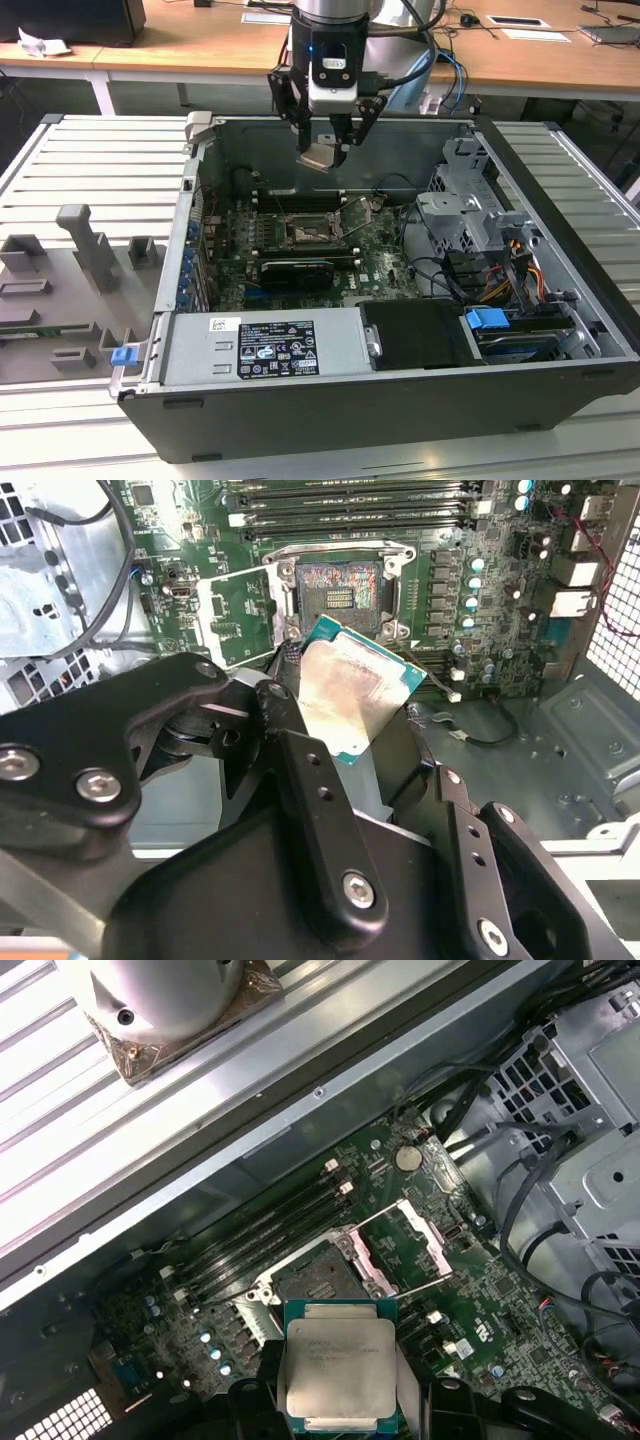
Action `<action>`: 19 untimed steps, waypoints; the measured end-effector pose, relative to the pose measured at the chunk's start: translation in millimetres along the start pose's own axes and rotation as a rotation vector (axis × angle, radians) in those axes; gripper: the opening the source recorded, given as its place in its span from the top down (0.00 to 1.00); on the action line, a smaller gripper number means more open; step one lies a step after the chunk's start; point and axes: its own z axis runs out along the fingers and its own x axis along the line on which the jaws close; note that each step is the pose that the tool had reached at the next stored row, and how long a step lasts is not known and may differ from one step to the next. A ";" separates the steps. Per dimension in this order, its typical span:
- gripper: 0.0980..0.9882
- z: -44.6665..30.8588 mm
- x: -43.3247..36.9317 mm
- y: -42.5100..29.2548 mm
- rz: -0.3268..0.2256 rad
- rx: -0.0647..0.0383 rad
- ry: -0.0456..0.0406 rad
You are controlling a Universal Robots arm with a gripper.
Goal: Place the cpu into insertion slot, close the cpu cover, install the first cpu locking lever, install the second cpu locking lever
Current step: 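Place the cpu into insertion slot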
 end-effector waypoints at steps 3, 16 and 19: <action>0.52 0.1 0.0 0.0 0.029 -0.001 -0.0025; 0.52 1.2 0.0 -0.1 0.184 -0.004 -0.0158; 0.52 1.6 0.0 -0.1 0.219 -0.004 -0.0187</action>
